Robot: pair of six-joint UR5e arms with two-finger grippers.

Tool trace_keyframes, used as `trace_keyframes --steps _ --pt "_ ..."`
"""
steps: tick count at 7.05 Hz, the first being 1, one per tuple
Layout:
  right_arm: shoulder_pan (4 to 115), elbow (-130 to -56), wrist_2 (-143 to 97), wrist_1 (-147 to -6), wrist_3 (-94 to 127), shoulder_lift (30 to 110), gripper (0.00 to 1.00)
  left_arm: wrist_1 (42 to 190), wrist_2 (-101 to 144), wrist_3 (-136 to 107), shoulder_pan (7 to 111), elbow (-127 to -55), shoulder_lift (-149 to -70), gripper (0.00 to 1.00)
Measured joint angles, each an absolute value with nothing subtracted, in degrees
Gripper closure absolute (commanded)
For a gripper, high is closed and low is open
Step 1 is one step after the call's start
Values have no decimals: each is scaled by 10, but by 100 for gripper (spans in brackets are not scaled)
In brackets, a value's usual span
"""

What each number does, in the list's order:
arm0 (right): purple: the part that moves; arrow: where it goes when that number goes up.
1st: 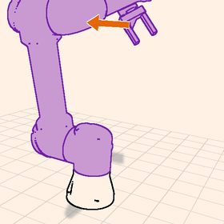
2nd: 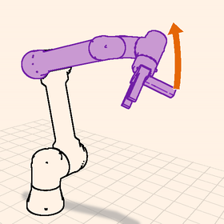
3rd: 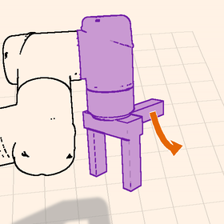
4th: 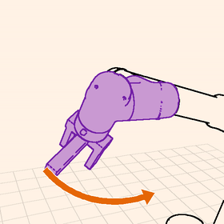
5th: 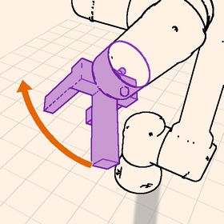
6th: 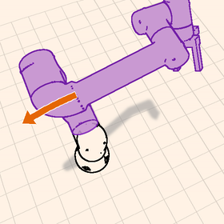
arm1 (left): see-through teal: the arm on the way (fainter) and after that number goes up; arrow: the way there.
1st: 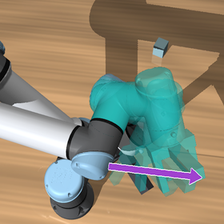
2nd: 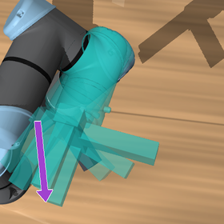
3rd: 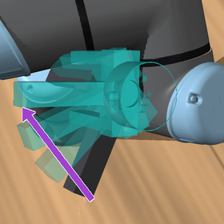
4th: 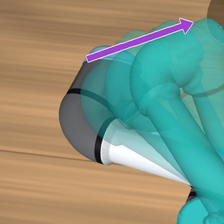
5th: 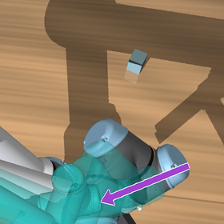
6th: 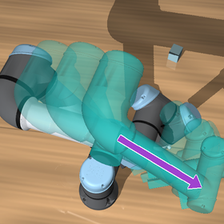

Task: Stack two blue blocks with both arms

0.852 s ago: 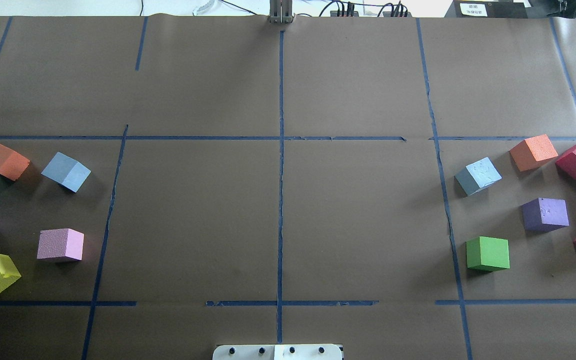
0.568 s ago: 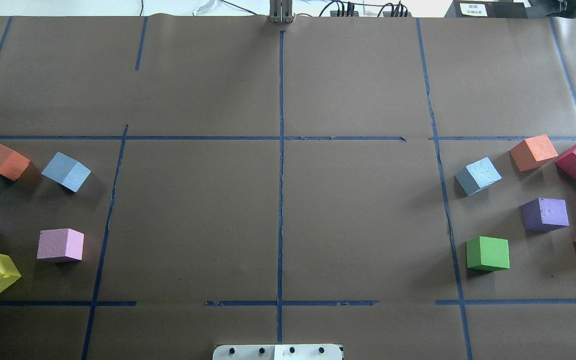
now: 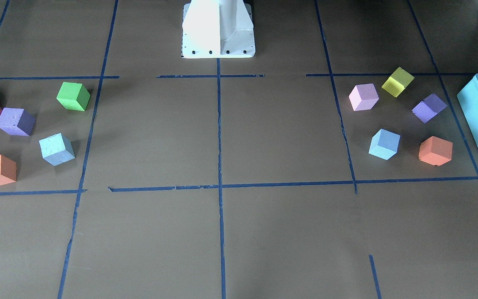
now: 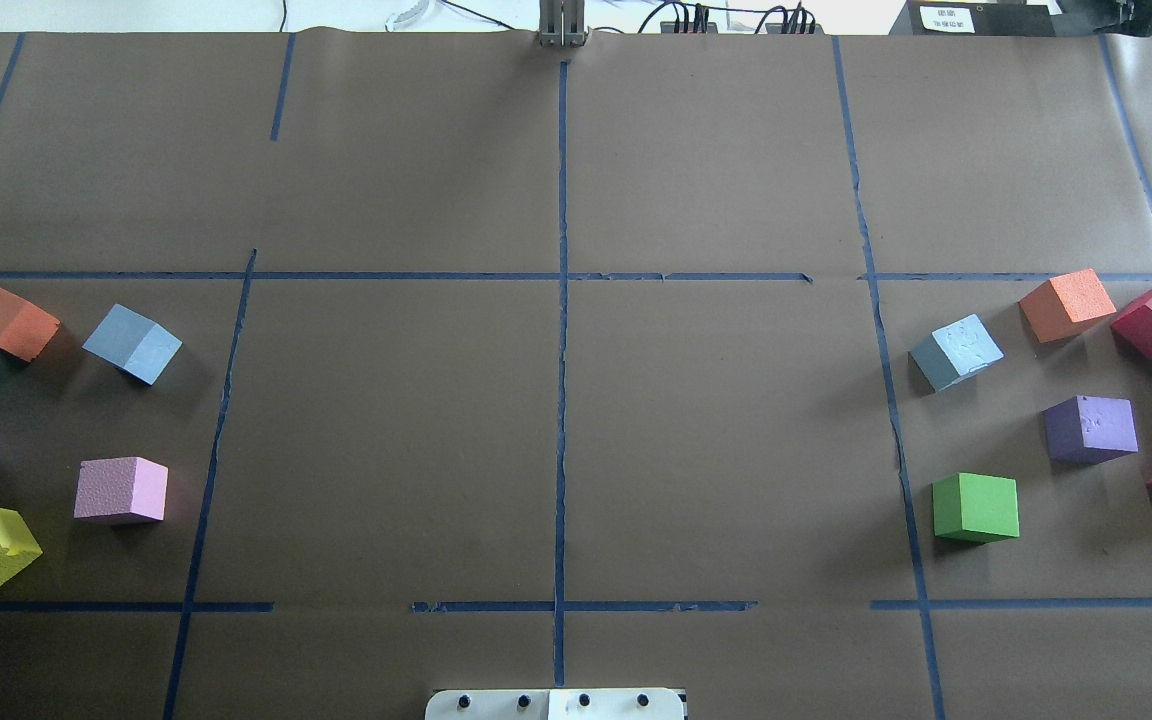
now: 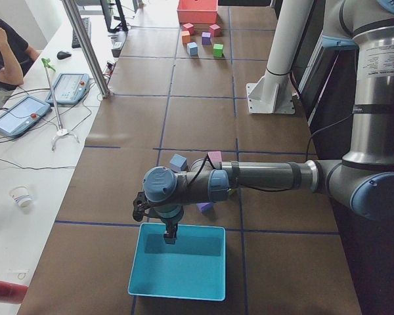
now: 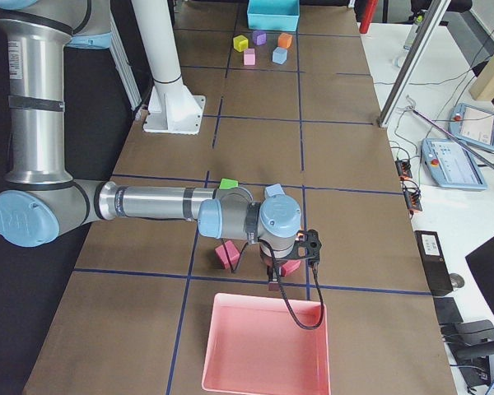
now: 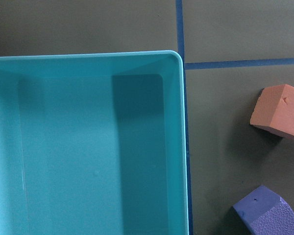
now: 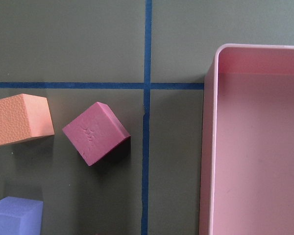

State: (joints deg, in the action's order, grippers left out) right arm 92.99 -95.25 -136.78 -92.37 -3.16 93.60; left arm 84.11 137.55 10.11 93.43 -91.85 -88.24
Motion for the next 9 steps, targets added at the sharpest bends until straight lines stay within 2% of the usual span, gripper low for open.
trace_keyframes --steps 9 --pt "928 -978 -1374 -923 -31 906 0 841 1380 100 934 -928 -885 0"
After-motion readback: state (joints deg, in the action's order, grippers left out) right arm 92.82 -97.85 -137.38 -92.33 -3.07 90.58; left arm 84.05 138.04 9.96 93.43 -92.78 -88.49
